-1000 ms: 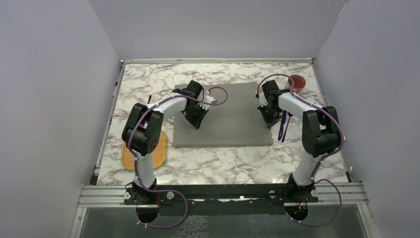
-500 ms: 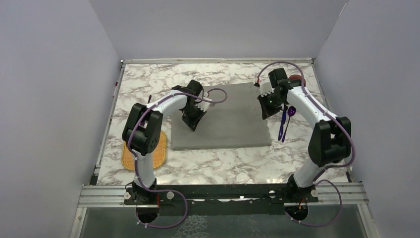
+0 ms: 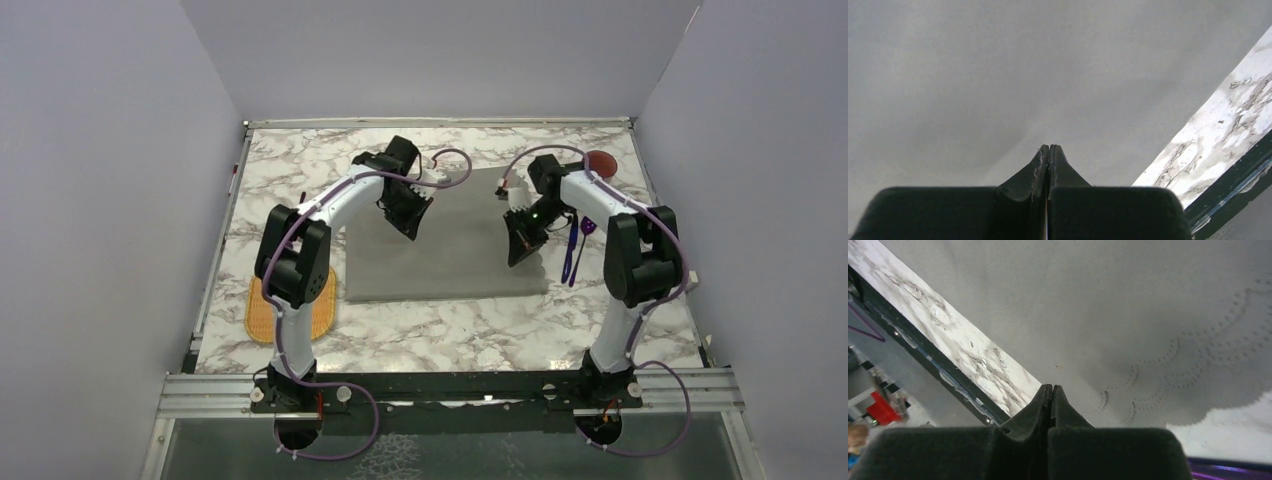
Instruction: Set the dinner table for one person
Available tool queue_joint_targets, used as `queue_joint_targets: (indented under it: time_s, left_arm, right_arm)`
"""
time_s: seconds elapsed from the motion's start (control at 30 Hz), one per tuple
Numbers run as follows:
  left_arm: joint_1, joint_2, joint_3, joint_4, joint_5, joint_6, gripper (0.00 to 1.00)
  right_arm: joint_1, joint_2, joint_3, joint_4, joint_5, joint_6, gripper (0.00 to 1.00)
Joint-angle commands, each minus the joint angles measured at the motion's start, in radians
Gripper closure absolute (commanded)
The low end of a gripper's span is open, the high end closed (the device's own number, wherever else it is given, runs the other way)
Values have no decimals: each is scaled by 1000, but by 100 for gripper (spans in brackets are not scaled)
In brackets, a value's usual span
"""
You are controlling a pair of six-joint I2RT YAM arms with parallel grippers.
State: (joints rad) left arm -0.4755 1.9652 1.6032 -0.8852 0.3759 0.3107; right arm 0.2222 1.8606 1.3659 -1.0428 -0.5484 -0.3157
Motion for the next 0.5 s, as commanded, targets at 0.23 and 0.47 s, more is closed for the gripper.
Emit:
queue_joint_targets:
  time_s: [0.23, 0.47]
  left_arm:
    - [-6, 126, 37, 4, 155, 34, 100]
    - [-6, 163, 29, 25, 84, 31, 100]
  right_arm:
    - [-2, 147, 29, -16, -63, 2, 99]
    - [-3, 152, -11, 16, 2, 17, 99]
